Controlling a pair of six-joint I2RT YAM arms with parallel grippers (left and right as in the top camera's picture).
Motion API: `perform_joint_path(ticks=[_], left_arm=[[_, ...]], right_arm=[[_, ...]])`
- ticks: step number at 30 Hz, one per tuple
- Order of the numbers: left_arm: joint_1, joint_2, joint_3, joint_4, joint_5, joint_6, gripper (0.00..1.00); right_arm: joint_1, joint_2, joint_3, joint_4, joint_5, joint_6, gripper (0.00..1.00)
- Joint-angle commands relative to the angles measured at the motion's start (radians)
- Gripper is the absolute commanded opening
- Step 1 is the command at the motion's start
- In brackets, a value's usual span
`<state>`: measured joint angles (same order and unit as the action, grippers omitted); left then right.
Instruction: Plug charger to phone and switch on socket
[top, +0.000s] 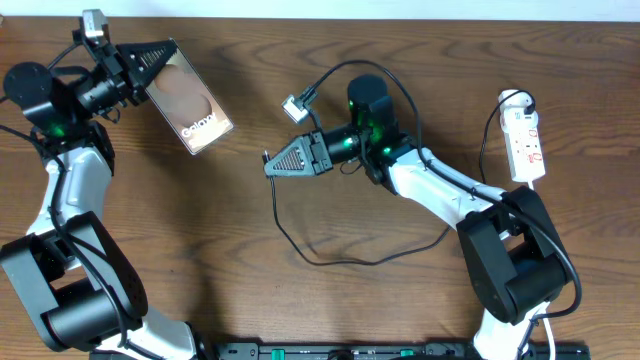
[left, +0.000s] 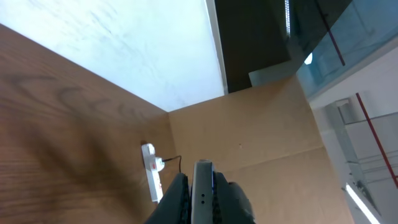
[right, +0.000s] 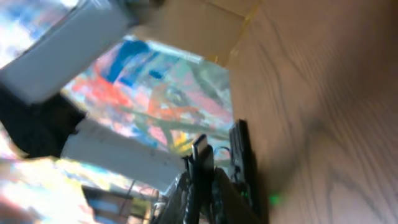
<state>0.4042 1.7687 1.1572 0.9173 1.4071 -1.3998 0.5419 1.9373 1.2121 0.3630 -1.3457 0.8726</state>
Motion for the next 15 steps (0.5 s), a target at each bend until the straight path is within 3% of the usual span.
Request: perform_joint_path(ticks=[1,7,15], left_arm=[[0.003,-0.024,0.023,0.009,-0.005,-0.024,0.07],[0.003,-0.024,0.023,0.009,-0.005,-0.024,0.07],[0.003,-0.024,0.023,0.009,-0.004,-0.024,0.07]], right_arm=[[0.000,0.006,0.002,-0.153,0.156,-0.140,0.05],[-0.021,0.006,0.002,-0.368,0.354,-0.202,0.02],[-0.038,0.006,0.002,-0.414,0.517,-0.174,0.01]])
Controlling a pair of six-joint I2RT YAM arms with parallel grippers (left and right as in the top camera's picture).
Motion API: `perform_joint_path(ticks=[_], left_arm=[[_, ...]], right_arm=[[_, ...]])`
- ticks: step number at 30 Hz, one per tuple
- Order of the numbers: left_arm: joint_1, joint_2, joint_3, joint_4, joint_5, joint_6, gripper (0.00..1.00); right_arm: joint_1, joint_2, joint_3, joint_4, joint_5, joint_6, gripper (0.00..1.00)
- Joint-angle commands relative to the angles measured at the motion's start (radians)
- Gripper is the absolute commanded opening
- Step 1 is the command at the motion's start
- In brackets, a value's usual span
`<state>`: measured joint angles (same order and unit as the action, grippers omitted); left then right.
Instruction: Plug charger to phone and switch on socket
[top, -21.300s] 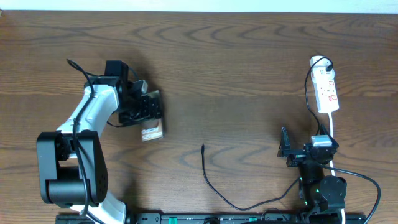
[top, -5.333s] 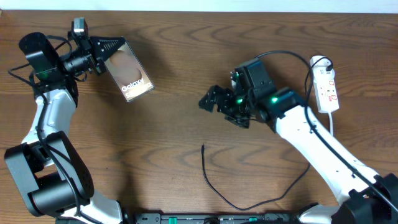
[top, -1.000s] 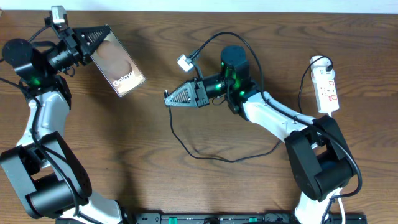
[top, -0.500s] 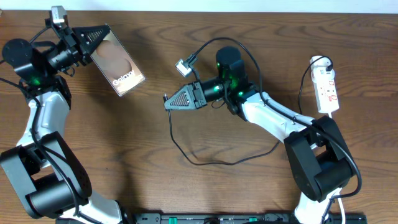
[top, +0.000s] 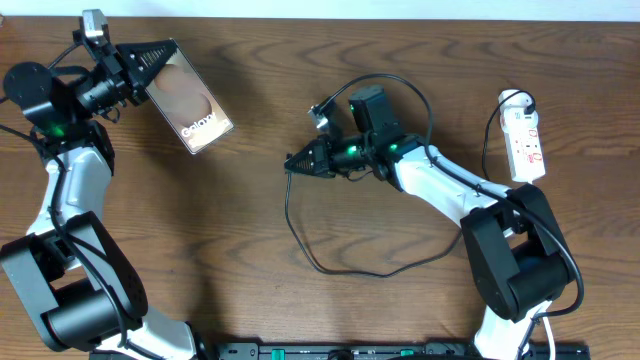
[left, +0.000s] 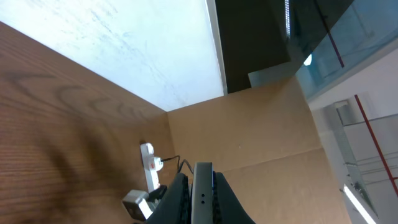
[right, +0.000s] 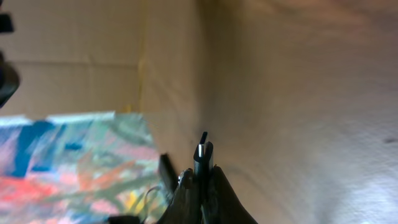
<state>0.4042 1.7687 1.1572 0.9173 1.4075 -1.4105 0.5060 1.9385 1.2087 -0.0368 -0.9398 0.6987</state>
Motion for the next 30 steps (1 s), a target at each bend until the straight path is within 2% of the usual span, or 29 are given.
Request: perform_joint_path(ticks=[1,4,6,11,17,30], left_arm=[[0.003,-0.024,0.023,0.009,-0.005,-0.013,0.07],[0.003,-0.024,0.023,0.009,-0.005,-0.013,0.07],[0.003,-0.024,0.023,0.009,-0.005,-0.013,0.08],[0.003,-0.024,0.023,0.009,-0.005,-0.013,0.07],[0.004,-0.024,0.023,0.010,-0.006,-0.012,0.07],[0.006,-0.024,0.023,0.010,-0.006,-0.012,0.07]], right_arm=[[-0.002,0.005,0.006,-0.020,0.136,0.028,0.01],[-0.002,0.005,0.006,-0.011,0.143,0.060,0.01],[-0.002,0.005,0.006,0.027,0.083,0.080,0.01],[-0.001,0.005,0.006,0.314,-0.244,0.071,0.01],[0.003,0.005,0.006,0.548,-0.404,0.050,0.01],[0.060,0.005,0.006,0.558,-0.488,-0.080,0.01]])
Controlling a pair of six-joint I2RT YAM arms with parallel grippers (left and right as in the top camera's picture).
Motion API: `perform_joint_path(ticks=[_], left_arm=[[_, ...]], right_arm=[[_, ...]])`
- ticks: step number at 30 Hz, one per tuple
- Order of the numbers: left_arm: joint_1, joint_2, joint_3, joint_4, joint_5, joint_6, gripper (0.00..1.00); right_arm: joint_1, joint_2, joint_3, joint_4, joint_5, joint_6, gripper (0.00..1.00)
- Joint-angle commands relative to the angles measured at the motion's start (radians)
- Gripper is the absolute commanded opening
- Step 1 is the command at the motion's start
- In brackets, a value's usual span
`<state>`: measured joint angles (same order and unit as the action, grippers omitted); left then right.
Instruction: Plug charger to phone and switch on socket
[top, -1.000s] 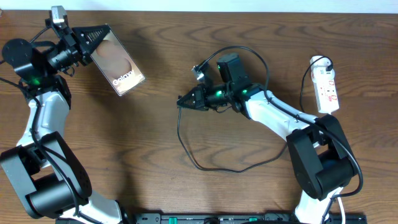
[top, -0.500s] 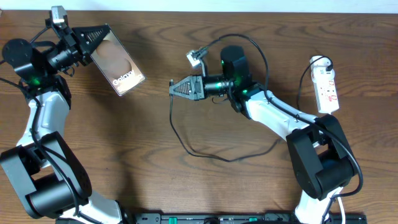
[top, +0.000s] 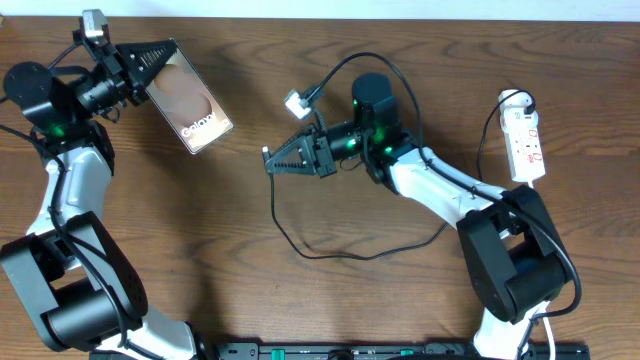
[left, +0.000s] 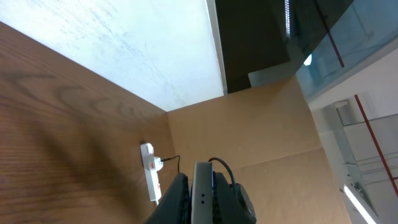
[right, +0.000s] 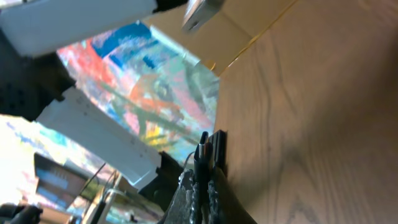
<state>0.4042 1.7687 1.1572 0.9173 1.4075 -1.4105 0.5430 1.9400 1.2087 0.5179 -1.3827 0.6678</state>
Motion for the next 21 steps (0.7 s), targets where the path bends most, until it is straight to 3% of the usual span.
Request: perform_joint_path(ticks=[1,11,17,21], left_arm=[[0.006,-0.024,0.023,0.010,-0.006,-0.012,0.07],[0.006,-0.024,0.023,0.010,0.002,-0.012,0.07],[0.005,-0.024,0.023,0.010,0.094,0.011,0.07],[0.005,-0.024,0.023,0.010,0.111,0.022,0.07]], right_arm=[[0.030,0.003,0.006,0.004,-0.043,-0.048,0.01],[0.090,0.003,0.006,0.014,-0.031,-0.045,0.01],[0.105,0.003,0.006,0.049,-0.028,-0.048,0.01],[0.106,0.003,0.006,-0.004,0.101,-0.012,0.01]])
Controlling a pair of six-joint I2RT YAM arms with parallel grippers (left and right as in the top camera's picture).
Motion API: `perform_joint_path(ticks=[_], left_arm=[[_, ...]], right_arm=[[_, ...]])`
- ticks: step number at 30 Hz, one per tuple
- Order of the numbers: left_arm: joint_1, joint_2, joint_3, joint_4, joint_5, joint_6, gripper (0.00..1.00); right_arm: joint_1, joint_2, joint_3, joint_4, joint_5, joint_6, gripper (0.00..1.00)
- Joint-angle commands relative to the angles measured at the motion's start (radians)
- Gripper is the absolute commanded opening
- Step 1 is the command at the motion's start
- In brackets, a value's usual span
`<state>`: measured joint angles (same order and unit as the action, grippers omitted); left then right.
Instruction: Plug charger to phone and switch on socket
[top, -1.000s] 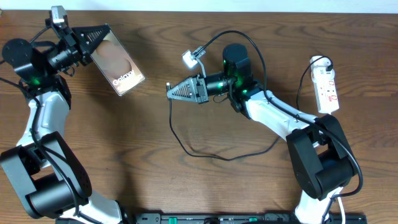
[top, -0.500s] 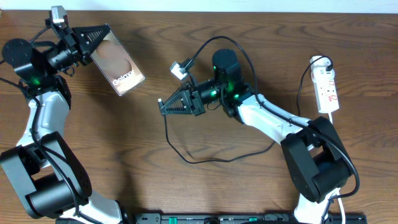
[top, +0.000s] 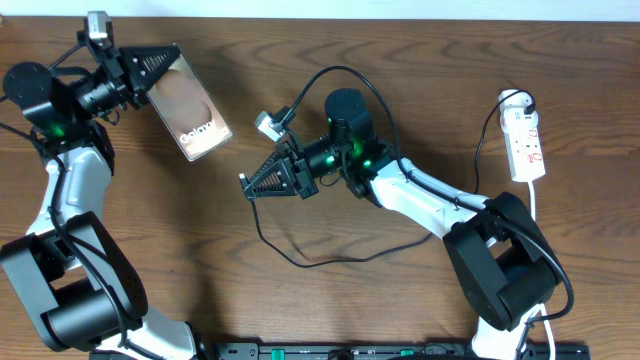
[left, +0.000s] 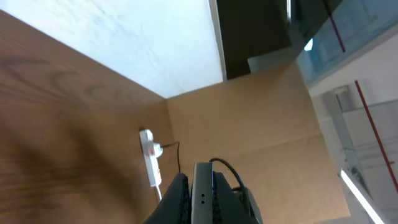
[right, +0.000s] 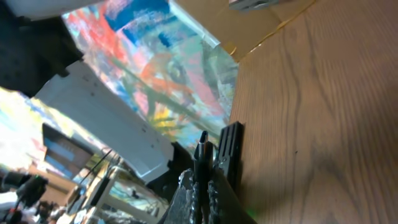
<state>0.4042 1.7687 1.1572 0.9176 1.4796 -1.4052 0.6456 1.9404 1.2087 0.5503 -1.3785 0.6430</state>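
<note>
My left gripper (top: 152, 58) is shut on the upper end of a Galaxy phone (top: 187, 101), held tilted above the table's far left; the left wrist view shows the phone's grey edge (left: 202, 190) squeezed between the fingers. My right gripper (top: 256, 182) is shut on the black charger plug (right: 201, 151), which points left, apart from the phone. The black cable (top: 310, 255) loops over the table behind it. The white socket strip (top: 524, 135) lies at the far right.
A small grey adapter (top: 267, 124) hangs on the cable above my right arm. The brown wooden table (top: 150, 250) fills the view, with a black rail (top: 330, 351) along its near edge.
My right gripper has moved left and slightly nearer, closer to the phone, still holding the plug. The left gripper and phone have barely shifted.
The left gripper held the phone at the far left throughout. The right gripper held the plug near mid-table, then sat further right, then was back left, and now is further left toward the phone.
</note>
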Motion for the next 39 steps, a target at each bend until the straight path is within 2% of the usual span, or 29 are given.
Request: perform_joint_path(ticks=[1,7,13,21,29,39], left_arm=[[0.005,-0.024,0.023,0.010,0.039,0.017,0.07],[0.005,-0.024,0.023,0.010,0.039,0.040,0.07],[0.005,-0.024,0.023,0.010,0.039,0.046,0.07],[0.005,-0.024,0.023,0.009,0.039,0.066,0.07],[0.005,-0.024,0.023,0.010,0.039,0.077,0.07],[0.005,-0.024,0.023,0.009,0.040,0.077,0.07]], right_arm=[[0.003,0.003,0.006,-0.057,0.127,0.018,0.01],[0.003,0.003,0.006,-0.217,0.385,0.163,0.01],[0.003,0.003,0.006,-0.214,0.445,0.229,0.01],[0.003,0.003,0.006,-0.183,0.357,0.205,0.01],[0.012,0.003,0.006,0.005,0.188,0.208,0.01],[0.058,0.003,0.006,0.038,0.164,0.168,0.01]])
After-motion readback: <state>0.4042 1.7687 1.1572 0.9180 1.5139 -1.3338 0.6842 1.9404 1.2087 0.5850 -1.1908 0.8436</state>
